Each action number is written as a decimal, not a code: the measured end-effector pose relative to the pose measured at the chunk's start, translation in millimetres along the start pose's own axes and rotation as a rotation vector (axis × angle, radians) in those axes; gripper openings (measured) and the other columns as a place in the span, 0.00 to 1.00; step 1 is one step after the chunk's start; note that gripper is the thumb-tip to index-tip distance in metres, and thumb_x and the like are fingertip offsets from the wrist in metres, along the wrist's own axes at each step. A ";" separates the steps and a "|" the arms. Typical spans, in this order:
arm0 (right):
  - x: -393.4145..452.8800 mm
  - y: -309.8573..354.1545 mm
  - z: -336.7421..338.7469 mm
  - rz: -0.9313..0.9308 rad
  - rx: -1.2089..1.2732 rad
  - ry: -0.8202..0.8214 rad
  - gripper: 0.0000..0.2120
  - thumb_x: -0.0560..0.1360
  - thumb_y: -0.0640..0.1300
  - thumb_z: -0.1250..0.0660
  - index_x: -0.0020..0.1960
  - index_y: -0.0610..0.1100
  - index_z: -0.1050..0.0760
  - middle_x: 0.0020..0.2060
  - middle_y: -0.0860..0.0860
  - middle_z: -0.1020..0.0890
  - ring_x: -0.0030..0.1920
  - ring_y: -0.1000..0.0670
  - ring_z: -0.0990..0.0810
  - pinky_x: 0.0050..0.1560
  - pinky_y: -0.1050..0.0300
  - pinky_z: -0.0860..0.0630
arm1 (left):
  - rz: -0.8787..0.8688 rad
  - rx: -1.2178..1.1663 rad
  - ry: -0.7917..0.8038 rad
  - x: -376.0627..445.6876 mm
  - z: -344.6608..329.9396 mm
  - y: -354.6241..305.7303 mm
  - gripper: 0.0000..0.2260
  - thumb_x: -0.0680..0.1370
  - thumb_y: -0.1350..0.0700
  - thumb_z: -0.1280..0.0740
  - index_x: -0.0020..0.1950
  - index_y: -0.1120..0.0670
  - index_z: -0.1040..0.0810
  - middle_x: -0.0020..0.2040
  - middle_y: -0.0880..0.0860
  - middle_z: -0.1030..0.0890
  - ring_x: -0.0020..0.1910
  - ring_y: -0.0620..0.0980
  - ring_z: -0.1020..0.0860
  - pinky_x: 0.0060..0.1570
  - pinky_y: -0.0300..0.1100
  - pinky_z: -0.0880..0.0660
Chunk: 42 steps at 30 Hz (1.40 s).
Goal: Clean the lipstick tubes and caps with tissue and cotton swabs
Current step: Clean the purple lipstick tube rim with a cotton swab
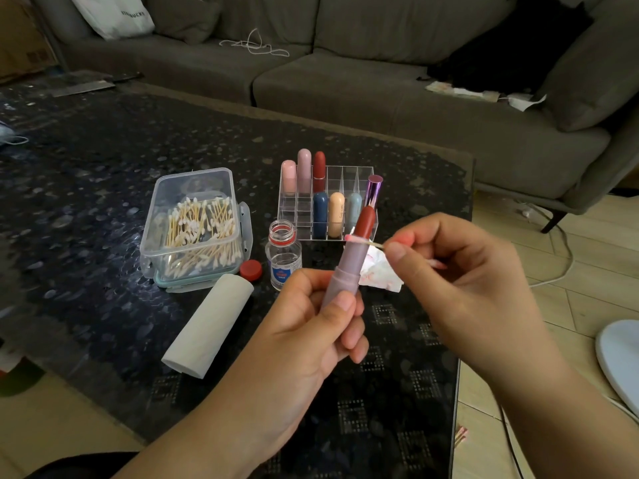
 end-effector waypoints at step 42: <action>1.3 -5.1 1.1 -0.003 -0.065 0.026 0.03 0.71 0.46 0.32 0.40 0.48 0.22 0.27 0.51 0.26 0.29 0.58 0.31 0.32 0.70 0.33 | -0.027 -0.008 -0.039 0.9 4.2 -8.7 0.10 0.69 0.59 0.35 0.48 0.61 0.22 0.39 0.59 0.18 0.33 0.51 0.21 0.33 0.38 0.23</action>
Point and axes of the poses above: each hand's wrist, its own x-axis towards the middle knuckle, its own z-axis out of the back of the hand, y = z × x, the point moved 6 cm from there along x, towards the middle knuckle
